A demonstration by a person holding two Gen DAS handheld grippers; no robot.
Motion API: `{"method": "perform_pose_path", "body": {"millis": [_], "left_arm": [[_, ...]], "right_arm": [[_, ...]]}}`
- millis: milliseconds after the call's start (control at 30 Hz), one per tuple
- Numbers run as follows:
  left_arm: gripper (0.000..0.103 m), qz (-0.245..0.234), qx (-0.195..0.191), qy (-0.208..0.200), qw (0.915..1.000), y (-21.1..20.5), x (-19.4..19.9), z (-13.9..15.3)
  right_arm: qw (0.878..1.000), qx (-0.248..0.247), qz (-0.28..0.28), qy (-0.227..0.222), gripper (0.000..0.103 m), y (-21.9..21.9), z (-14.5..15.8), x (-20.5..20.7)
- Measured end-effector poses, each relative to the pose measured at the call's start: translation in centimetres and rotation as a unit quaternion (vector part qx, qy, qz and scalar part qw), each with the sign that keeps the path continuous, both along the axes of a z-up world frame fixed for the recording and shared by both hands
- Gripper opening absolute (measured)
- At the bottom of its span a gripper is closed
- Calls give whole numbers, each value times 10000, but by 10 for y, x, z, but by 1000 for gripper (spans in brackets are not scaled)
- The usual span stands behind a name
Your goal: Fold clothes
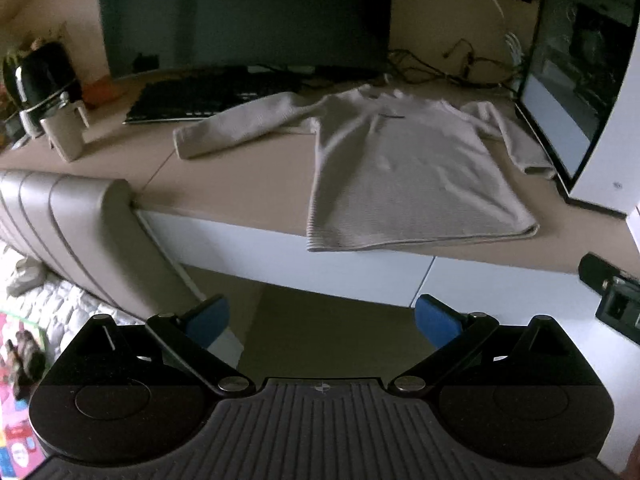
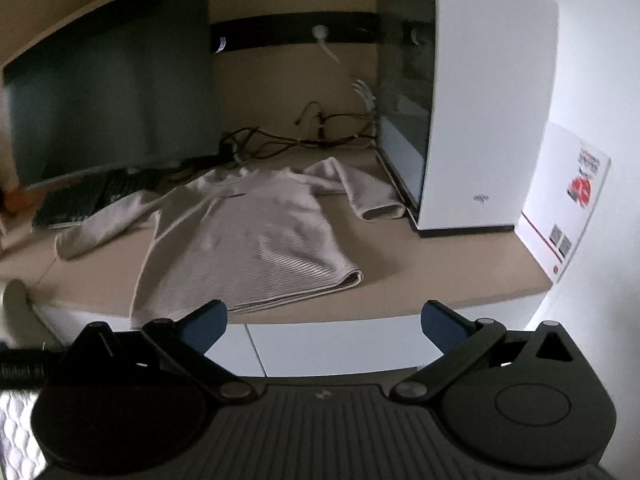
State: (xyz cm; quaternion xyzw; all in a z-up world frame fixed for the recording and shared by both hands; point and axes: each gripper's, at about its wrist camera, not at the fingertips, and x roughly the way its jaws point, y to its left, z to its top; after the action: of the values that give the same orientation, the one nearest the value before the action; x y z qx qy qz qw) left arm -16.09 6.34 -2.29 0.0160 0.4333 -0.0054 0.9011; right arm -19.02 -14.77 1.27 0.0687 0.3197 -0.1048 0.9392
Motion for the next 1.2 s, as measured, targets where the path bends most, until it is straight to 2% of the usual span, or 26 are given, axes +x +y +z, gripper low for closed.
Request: {"method": "perform_pose_path", "body": {"millis": [200, 367, 733, 1200], "left_arm": [[102, -15, 111, 217, 9997, -3, -2, -7], [102, -41, 97, 295, 9995, 1, -6, -8], [102, -223, 77, 67, 9997, -3, -15, 5], [102, -227, 44, 76, 9997, 0, -19, 8]], "right_arm": [[9992, -185, 339, 90, 103, 7, -4, 2], [9991, -147, 339, 214, 103, 8, -10, -4], [9991, -274, 232, 206, 103, 14, -7, -20], [9991, -261, 252, 202, 103, 15, -3, -25]]}}
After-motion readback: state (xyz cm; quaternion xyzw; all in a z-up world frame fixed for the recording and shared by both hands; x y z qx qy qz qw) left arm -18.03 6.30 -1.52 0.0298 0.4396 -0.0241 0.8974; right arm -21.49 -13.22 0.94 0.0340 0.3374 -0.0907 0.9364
